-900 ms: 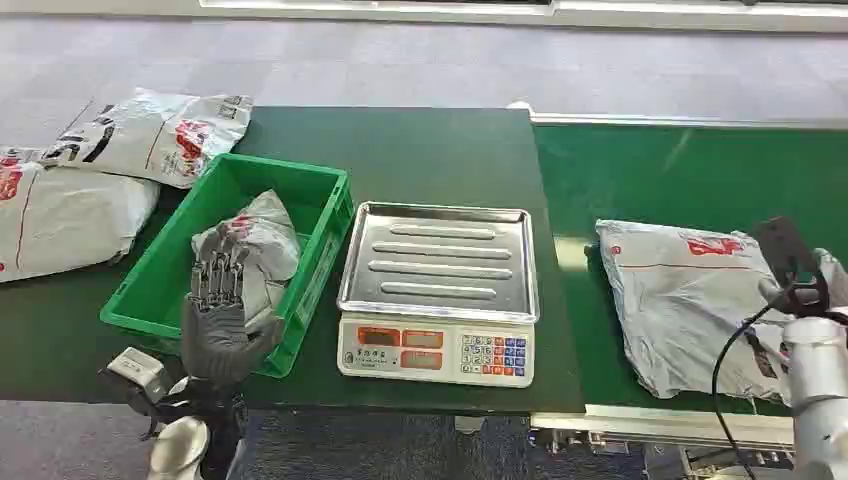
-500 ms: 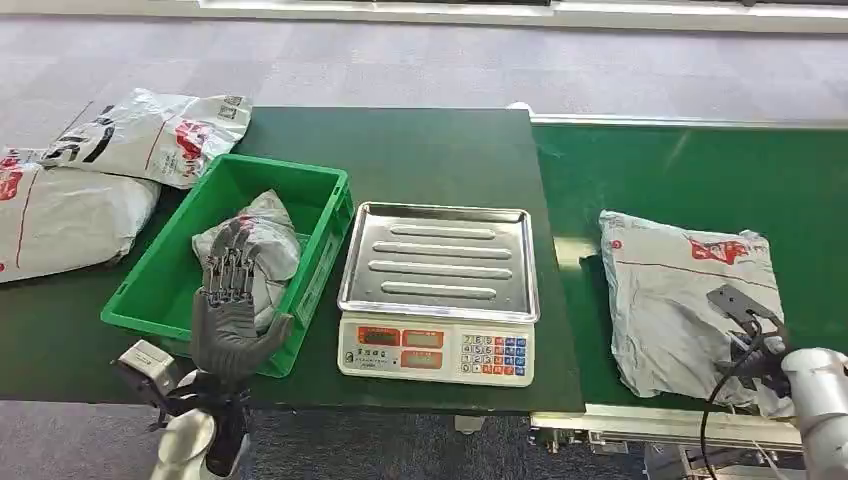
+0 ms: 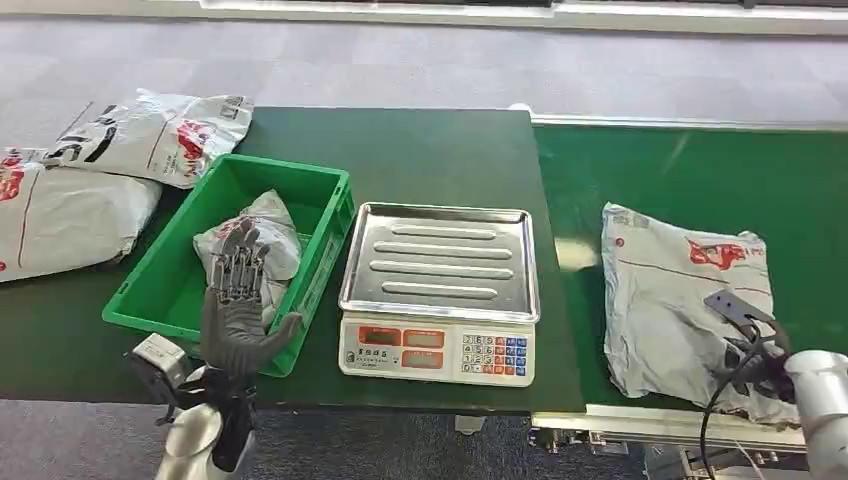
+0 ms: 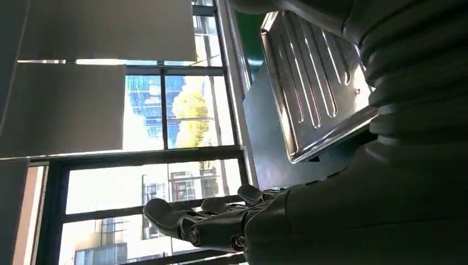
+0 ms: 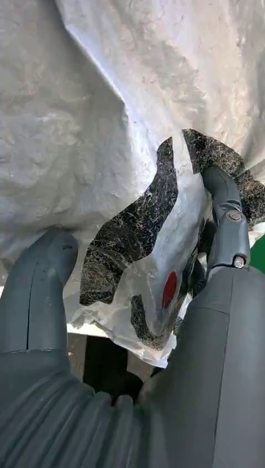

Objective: Moved the parcel from conveyor to table for the left to box.

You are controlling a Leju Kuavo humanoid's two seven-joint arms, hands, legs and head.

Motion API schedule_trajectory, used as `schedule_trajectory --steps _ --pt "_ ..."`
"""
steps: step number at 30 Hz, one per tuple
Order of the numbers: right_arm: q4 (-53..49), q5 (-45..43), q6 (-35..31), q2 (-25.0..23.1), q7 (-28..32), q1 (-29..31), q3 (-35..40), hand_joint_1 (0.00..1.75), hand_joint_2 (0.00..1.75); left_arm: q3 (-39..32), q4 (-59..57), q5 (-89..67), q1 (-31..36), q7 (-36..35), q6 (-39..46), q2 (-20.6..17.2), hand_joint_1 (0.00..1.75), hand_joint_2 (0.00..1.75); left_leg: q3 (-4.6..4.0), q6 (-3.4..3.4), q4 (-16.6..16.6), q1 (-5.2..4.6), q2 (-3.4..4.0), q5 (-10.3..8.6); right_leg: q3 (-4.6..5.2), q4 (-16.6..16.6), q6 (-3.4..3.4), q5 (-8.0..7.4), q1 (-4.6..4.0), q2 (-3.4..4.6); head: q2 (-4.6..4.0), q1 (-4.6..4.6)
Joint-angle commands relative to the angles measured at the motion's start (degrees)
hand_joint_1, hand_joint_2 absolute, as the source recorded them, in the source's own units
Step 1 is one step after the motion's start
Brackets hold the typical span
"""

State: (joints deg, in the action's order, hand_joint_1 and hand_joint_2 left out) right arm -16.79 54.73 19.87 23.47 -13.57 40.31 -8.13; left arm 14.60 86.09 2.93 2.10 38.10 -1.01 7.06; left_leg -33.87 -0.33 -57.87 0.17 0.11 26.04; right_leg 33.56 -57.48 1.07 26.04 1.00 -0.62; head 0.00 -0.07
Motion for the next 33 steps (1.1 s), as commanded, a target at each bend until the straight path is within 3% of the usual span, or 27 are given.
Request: schedule_trajectory --steps 1,12,26,31,33 --pt "3.49 0.45 -2.02 -1.64 -0.22 -1.08 -0.63 1.75 1.75 1.32 -2.16 -0.43 2.76 -2.42 -0.23 -0.97 0.00 1.75 0.13 -0.02 0.14 0.10 -0.12 -0.09 -0.22 0.24 -0.08 -0.10 -0.11 -0.07 0.00 0.00" --pt "2.43 1.55 -8.17 -2.68 2.90 1.38 -0.79 1.75 1.75 -0.36 -1.27 -1.62 2.86 -2.61 -1.44 -0.61 0.00 1.75 0.19 -0.02 0.08 0.04 -0.01 -0.04 -0.25 0.18 -0.06 -0.07 -0.04 0.03 0.00 0.00" --pt "3.14 2.92 -6.86 -2.55 1.97 2.40 -0.33 1.75 1.75 -0.36 -1.73 -1.95 2.26 -2.07 -1.15 -0.82 0.00 1.75 0.13 0.00 0.12 0.02 0.08 -0.03 -0.20 0.21 -0.06 -0.11 -0.03 0.13 0.00 0.00" --pt "0.49 0.54 -19.38 -4.90 10.30 3.27 -3.85 1.75 1.75 -0.76 0.71 -2.09 -0.37 -1.48 -0.34 -1.01 0.00 1.75 0.11 -0.01 0.09 0.01 0.09 0.00 -0.16 0.15 -0.05 -0.07 -0.01 0.12 -0.02 0.02" --pt "-2.08 -2.66 -28.05 -7.11 19.51 4.55 -6.55 1.75 1.75 -1.31 1.99 -2.17 -1.31 -1.24 0.22 -0.88 0.00 1.75 0.07 -0.02 0.07 0.00 0.28 0.03 -0.09 0.13 -0.07 -0.11 0.00 0.32 0.00 0.00"
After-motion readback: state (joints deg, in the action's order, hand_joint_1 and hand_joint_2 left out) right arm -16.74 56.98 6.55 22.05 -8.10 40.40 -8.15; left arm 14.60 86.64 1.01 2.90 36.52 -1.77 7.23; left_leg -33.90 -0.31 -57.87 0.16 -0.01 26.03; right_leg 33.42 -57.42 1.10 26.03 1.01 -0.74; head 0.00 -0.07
